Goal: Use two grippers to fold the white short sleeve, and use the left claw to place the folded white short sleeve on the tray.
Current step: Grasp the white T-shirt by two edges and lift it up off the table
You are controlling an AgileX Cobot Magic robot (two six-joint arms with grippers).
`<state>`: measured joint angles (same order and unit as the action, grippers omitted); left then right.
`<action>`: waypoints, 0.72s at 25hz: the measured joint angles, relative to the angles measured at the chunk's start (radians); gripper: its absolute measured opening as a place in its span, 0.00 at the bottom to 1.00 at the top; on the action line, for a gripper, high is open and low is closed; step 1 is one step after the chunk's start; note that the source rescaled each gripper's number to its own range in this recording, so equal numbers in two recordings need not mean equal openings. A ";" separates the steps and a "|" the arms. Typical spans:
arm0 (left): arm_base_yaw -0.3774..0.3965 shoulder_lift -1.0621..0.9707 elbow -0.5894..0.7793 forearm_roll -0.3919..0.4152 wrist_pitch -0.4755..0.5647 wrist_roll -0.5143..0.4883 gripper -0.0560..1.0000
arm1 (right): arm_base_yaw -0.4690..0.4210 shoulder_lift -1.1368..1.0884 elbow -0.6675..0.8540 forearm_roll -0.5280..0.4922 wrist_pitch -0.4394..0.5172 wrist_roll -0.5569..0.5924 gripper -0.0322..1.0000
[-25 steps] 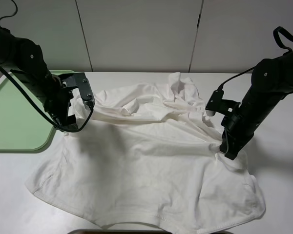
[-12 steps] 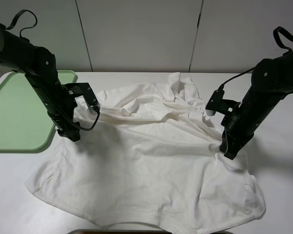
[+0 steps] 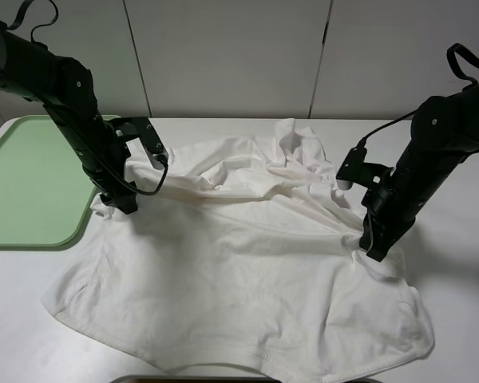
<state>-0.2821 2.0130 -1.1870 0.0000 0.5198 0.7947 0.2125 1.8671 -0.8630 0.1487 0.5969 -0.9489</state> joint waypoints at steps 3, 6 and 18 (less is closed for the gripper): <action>0.000 0.000 -0.006 0.000 0.011 0.001 0.80 | 0.000 0.000 0.000 0.000 0.000 0.000 0.03; 0.000 0.008 -0.008 0.000 0.051 0.002 0.80 | 0.000 0.000 0.000 0.000 0.000 0.000 0.03; 0.000 0.056 -0.016 -0.072 0.201 0.071 0.76 | 0.000 0.000 0.000 0.000 0.009 0.003 0.03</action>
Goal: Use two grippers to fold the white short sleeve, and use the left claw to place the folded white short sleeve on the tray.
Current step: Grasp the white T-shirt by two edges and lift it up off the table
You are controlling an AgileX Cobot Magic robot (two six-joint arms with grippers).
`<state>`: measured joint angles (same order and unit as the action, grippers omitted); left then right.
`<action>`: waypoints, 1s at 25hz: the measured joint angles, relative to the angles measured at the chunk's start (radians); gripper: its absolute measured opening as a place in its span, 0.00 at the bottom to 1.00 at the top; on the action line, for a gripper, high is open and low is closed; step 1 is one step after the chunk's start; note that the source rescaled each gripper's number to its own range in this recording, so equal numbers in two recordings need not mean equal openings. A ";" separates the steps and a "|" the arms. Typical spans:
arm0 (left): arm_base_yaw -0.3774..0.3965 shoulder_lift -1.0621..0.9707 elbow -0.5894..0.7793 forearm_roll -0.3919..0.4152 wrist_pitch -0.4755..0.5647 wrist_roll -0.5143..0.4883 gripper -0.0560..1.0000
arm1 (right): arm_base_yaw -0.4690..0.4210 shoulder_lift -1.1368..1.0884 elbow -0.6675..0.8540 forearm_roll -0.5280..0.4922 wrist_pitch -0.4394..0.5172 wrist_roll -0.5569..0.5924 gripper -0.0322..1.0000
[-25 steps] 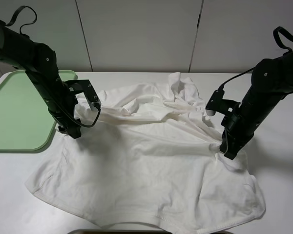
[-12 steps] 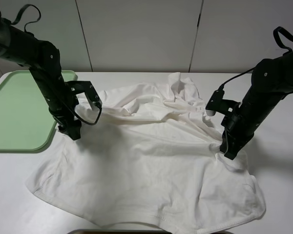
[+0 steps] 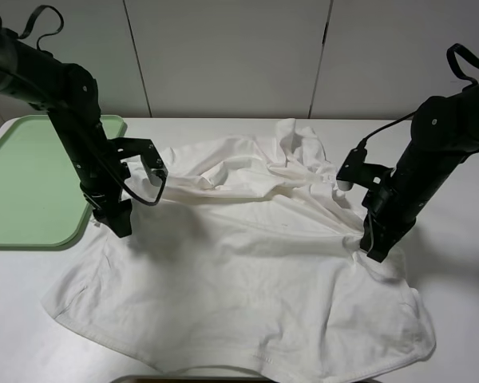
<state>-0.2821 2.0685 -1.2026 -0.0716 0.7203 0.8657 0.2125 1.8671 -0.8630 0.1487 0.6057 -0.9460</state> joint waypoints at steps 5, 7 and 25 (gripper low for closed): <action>0.000 -0.035 0.000 -0.066 0.058 0.072 0.61 | 0.000 0.000 0.000 0.002 0.002 0.000 0.03; 0.000 -0.038 0.000 -0.073 0.093 0.088 0.37 | 0.000 0.000 0.000 0.004 0.002 0.000 0.03; 0.000 -0.100 0.000 -0.073 0.052 -0.065 0.06 | 0.000 -0.144 0.000 -0.131 -0.043 0.183 0.03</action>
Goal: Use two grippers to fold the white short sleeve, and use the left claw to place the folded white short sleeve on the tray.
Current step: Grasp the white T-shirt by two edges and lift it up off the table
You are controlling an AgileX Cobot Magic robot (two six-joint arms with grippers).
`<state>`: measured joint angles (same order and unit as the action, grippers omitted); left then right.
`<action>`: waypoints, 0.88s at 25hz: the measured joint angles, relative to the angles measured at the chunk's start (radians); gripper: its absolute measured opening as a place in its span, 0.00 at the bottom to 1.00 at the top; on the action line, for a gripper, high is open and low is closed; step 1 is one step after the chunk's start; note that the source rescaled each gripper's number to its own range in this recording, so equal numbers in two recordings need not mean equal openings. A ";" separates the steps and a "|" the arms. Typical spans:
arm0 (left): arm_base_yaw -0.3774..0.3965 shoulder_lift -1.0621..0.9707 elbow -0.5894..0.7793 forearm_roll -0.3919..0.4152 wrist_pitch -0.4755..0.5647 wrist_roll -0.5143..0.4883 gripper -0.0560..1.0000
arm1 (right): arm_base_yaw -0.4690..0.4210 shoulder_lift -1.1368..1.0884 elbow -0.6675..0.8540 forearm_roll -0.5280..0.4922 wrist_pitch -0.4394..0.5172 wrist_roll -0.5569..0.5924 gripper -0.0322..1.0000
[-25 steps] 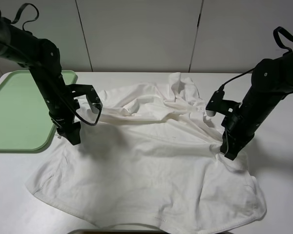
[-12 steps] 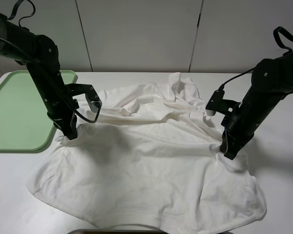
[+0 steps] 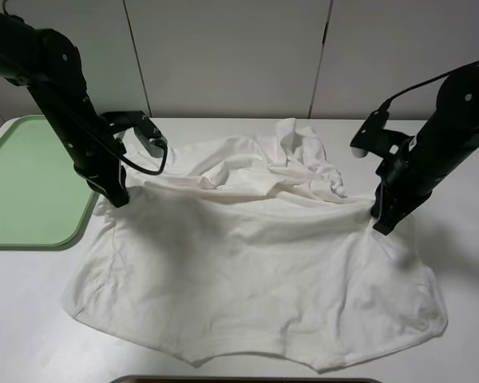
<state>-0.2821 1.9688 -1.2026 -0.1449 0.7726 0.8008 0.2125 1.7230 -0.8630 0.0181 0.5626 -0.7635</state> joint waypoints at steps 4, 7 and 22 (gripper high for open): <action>0.000 -0.144 0.000 -0.004 -0.026 -0.024 0.06 | 0.000 -0.071 0.000 -0.070 -0.006 0.076 0.03; 0.000 -0.218 0.000 -0.008 -0.033 -0.054 0.06 | 0.000 -0.161 0.000 -0.182 -0.007 0.209 0.03; -0.085 -0.921 0.001 -0.015 0.004 -0.075 0.06 | 0.000 -0.858 -0.008 -0.290 0.036 0.358 0.03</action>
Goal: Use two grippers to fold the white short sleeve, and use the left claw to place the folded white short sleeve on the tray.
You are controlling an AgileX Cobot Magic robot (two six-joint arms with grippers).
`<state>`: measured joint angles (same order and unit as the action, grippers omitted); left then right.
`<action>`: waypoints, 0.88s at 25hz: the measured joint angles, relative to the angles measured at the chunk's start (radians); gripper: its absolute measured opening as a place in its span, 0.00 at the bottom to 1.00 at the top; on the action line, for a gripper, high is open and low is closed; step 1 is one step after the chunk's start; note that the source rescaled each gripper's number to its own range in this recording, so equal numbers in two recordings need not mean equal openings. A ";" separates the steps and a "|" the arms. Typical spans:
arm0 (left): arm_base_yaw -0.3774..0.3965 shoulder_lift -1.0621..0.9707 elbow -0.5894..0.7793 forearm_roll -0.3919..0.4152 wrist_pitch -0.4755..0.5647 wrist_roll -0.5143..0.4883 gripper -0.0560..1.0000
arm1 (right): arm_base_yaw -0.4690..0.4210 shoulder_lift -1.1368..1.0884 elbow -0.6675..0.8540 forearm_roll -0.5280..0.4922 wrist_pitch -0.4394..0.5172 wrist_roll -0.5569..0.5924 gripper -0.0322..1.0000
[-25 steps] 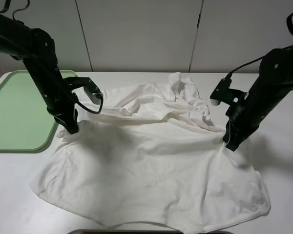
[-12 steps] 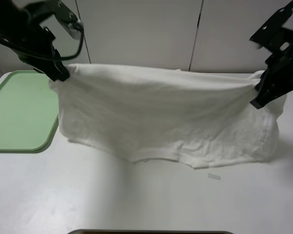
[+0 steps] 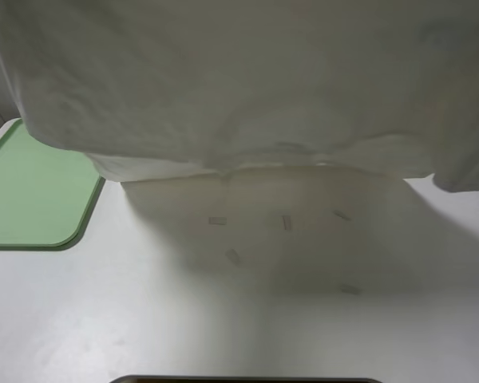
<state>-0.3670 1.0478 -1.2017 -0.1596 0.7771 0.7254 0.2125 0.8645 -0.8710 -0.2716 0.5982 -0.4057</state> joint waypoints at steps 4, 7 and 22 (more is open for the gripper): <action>-0.016 -0.128 0.000 -0.007 0.012 0.000 0.06 | 0.000 -0.138 -0.128 0.098 0.044 -0.094 0.03; -0.017 -0.240 -0.007 -0.011 0.011 0.000 0.06 | 0.000 -0.157 -0.281 0.194 0.061 -0.183 0.03; -0.019 0.352 -0.013 0.480 -0.077 -0.187 0.06 | 0.006 0.514 -0.402 0.014 0.088 -0.125 0.03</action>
<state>-0.3860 1.3994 -1.2144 0.3200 0.7004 0.5386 0.2182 1.3782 -1.2733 -0.2573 0.6866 -0.5311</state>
